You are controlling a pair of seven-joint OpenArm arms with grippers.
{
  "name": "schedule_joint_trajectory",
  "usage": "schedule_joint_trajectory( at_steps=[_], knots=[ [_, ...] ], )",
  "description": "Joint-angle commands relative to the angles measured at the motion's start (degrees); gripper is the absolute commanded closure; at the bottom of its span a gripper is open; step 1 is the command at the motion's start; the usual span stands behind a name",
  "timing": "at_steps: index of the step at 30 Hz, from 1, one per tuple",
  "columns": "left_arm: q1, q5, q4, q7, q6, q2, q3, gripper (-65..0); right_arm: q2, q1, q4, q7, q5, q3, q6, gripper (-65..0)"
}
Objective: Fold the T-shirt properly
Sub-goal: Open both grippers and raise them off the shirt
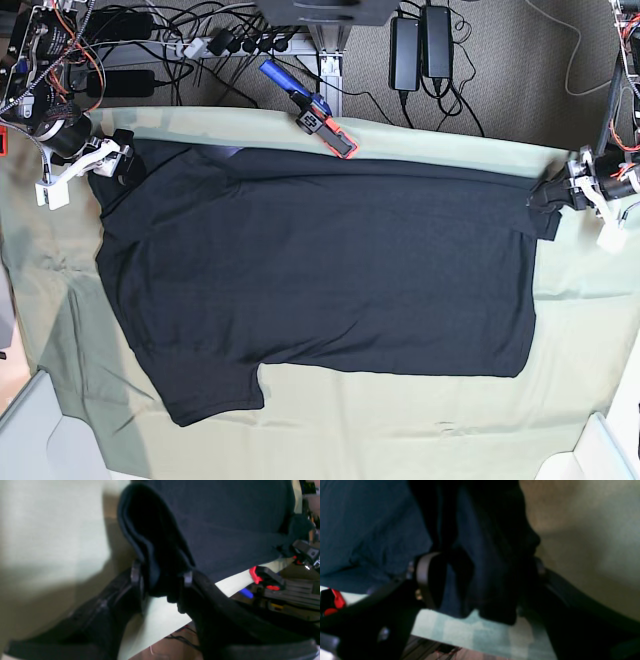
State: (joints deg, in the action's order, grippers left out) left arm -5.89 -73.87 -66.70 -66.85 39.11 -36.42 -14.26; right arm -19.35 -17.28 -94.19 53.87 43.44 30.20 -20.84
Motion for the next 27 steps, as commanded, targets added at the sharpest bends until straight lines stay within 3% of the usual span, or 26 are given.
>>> schedule_joint_trajectory(
  at_steps=[1,6,11,17,22,27],
  knots=[
    [0.6,-0.5,-0.7,1.0,0.9,-1.9,-2.5,-22.5,-1.0,0.4,-0.6,0.2,-0.8,1.0,-4.0,-44.2],
    [0.6,-0.5,-0.7,2.7,0.9,-3.5,-10.3,-22.6,-1.0,1.6,-0.6,0.2,-0.3,4.8,-4.0,-44.1],
    [0.7,-1.8,-0.7,3.3,0.9,-6.1,-11.0,-22.9,-1.9,3.5,-0.6,0.2,0.5,6.6,-4.0,-44.1],
    [3.1,0.7,-0.7,6.7,0.9,-6.3,-10.9,-37.3,-3.9,8.3,-0.6,0.2,-0.2,6.6,-4.0,-44.1],
    [9.1,6.8,-0.7,11.6,0.9,-6.3,-9.0,-37.6,-4.1,10.8,-0.6,0.2,-0.7,6.6,-4.0,-44.1],
    [16.2,14.1,0.3,17.2,0.9,-6.2,-1.3,-37.6,-4.3,10.9,-0.6,0.2,-1.6,6.6,-4.0,-44.1]
  ],
)
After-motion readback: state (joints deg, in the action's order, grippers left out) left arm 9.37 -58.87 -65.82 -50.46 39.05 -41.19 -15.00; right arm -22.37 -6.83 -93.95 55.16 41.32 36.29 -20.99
